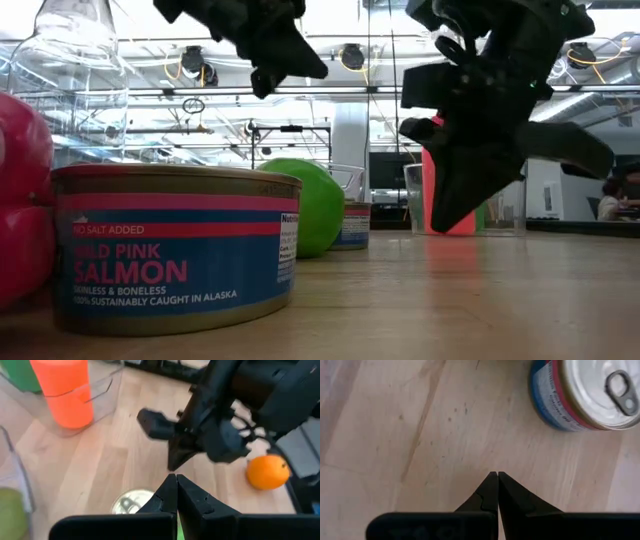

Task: Pick & Place Food Item
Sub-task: Stack the blue tuna can on top of the green tuna can into the green bin

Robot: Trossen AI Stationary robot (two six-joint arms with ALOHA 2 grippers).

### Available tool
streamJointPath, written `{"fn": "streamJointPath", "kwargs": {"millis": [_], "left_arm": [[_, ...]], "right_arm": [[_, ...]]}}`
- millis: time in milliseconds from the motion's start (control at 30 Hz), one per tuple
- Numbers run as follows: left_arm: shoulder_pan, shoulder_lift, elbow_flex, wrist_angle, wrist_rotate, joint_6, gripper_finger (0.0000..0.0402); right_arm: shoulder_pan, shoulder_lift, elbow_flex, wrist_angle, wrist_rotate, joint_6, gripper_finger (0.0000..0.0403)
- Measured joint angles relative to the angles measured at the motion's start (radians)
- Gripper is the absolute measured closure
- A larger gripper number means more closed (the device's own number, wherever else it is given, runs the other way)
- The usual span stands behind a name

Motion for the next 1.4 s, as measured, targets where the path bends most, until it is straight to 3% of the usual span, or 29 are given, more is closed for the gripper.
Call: {"fn": "streamJointPath", "kwargs": {"millis": [133,333,400,567,767,967,1167,1400], "left_arm": [[0.003,0.013,-0.098,0.131,-0.016,-0.049,0.0397],[0.029,0.007,-0.248,0.300,-0.059,-0.109,0.0397],[0.042,0.006,-0.275,0.326,-0.060,-0.138,0.0399],[0.056,0.006,-0.301,0.315,-0.062,-0.154,0.0393],[0.056,0.006,-0.313,0.312,-0.062,-0.133,0.0399],[0.056,0.006,-0.327,0.310,-0.092,-0.133,0.0389],[0.049,0.006,-0.327,0.316,-0.101,-0.124,0.0398],[0.044,0.007,-0.327,0.315,-0.101,-0.102,0.0383]], "right_arm": [[0.000,0.000,0.000,0.022,0.036,-0.016,0.0403],[0.026,0.000,0.000,0.134,0.262,-0.160,0.0403],[0.034,0.000,0.000,0.180,0.288,-0.233,0.0403],[0.039,0.000,0.000,0.252,0.290,-0.352,0.0391],[0.016,0.031,0.001,0.306,0.216,-0.422,0.0334],[-0.012,0.084,0.002,0.350,0.218,-0.452,0.0294],[-0.035,0.106,0.001,0.354,0.240,-0.459,0.0292],[-0.062,0.105,0.001,0.349,0.211,-0.454,0.0325]]}}
